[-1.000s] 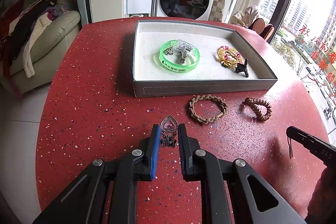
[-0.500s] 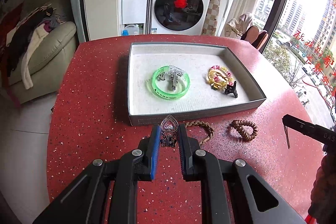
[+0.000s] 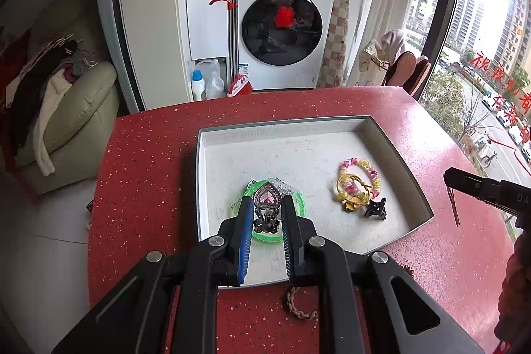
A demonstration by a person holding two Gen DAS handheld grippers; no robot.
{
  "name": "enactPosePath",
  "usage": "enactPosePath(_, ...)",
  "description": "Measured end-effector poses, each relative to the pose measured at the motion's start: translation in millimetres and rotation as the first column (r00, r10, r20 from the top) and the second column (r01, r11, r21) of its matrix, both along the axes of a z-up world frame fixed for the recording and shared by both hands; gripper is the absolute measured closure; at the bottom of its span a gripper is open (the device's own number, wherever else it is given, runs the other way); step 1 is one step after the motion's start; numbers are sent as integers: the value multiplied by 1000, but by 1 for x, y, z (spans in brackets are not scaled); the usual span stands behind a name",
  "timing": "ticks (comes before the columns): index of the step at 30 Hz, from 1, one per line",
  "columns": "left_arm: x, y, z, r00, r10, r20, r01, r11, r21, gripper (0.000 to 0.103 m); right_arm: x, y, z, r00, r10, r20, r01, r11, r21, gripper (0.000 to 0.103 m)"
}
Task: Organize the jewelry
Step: 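Carry the pendant and cream clip into the tray and open both tools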
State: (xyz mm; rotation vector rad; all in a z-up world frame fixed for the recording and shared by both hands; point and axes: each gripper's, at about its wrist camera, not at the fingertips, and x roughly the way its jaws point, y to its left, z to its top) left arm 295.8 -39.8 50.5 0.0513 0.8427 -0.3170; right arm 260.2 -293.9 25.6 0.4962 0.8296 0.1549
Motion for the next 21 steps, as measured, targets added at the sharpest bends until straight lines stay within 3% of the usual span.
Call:
enactPosePath(6, 23, 2, -14, 999, 27, -31, -26, 1000, 12, 67, 25, -2, -15, 1000, -7, -23, 7, 1000, -12, 94)
enactPosePath(21, 25, 9, -83, 989, 47, -142, -35, 996, 88, 67, 49, 5, -65, 995, -12, -103, 2, 995, -103, 94)
